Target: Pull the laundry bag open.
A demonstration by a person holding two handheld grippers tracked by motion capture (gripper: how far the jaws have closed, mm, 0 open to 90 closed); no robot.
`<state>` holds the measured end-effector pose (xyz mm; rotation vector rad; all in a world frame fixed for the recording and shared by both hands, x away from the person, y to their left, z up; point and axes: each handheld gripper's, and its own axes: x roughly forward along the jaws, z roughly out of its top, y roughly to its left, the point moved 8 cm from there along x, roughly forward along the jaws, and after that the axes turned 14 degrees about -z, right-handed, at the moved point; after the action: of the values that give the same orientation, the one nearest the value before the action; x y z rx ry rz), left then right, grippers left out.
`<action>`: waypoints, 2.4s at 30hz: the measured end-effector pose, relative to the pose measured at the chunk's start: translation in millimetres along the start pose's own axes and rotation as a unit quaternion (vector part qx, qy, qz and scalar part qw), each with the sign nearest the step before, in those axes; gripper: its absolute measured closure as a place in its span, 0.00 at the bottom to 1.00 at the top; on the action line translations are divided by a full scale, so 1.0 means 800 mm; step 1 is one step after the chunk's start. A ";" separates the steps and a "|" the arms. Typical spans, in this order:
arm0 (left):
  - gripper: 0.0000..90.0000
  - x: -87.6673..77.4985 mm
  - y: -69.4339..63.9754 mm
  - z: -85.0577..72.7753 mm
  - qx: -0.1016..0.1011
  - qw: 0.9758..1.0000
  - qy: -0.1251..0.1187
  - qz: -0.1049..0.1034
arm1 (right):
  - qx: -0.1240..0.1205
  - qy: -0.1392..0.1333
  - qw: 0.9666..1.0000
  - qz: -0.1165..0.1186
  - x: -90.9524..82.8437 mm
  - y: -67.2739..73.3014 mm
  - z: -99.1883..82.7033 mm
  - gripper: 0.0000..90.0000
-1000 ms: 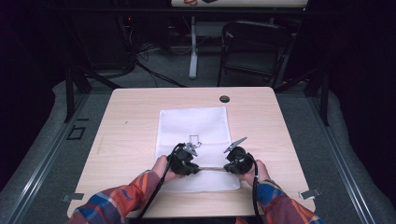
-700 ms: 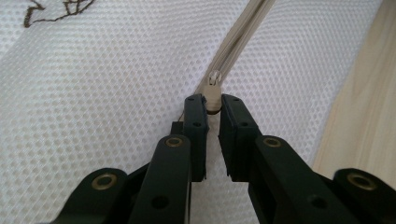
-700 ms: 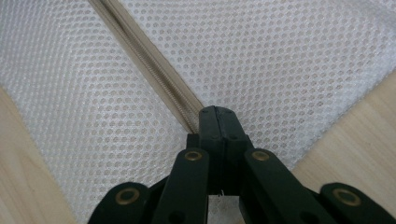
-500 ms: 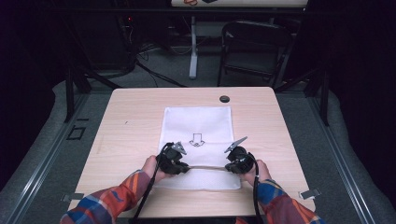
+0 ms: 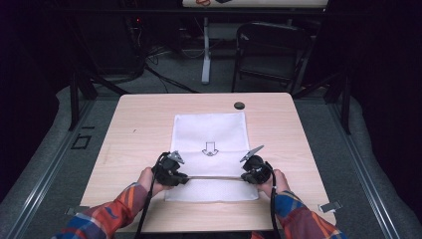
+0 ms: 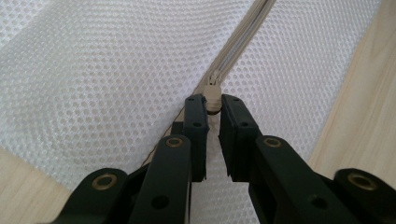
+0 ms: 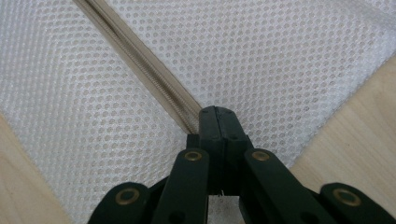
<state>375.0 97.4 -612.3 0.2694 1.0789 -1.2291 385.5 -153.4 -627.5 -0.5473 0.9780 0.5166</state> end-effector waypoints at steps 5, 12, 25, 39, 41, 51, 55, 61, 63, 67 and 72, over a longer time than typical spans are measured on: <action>0.90 -0.008 0.003 -0.007 -0.005 1.000 0.001 0.004 | 0.000 0.000 1.000 0.002 0.000 -0.001 0.000 1.00; 0.90 -0.018 0.006 -0.016 -0.013 1.000 -0.005 0.011 | 0.004 -0.002 1.000 0.005 0.000 -0.001 0.000 1.00; 0.90 -0.031 0.012 -0.029 -0.028 0.999 -0.005 0.017 | 0.008 -0.003 1.000 0.013 0.001 -0.002 0.000 1.00; 0.90 -0.036 0.012 -0.033 -0.033 0.999 -0.009 0.019 | 0.008 -0.003 1.000 0.014 0.001 -0.003 0.000 1.00; 0.90 -0.039 0.012 -0.034 -0.032 0.999 -0.010 0.020 | 0.009 -0.006 1.000 0.017 0.001 -0.002 0.000 1.00; 0.90 -0.041 0.009 -0.036 -0.035 0.999 -0.017 0.015 | 0.007 -0.001 1.000 0.016 0.001 -0.003 0.000 1.00; 0.90 -0.040 0.009 -0.037 -0.035 0.999 -0.019 0.017 | 0.008 -0.002 1.000 0.017 0.002 -0.002 0.001 1.00; 0.90 -0.040 0.010 -0.037 -0.035 0.999 -0.019 0.018 | 0.013 -0.007 1.000 0.016 0.003 -0.002 0.002 1.00; 0.90 -0.040 0.010 -0.037 -0.035 0.999 -0.022 0.016 | 0.001 0.000 1.000 0.018 0.002 -0.003 0.002 1.00; 0.90 -0.041 0.011 -0.036 -0.038 0.999 -0.029 0.017 | 0.001 0.002 1.000 0.016 0.002 -0.003 0.002 1.00; 0.90 -0.039 0.010 -0.037 -0.037 0.999 -0.022 0.020 | 0.005 0.000 1.000 0.018 0.002 -0.003 0.002 1.00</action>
<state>368.6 140.3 -605.9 0.2055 1.0742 -1.1511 388.6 -153.7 -627.8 -0.5203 0.9912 0.5437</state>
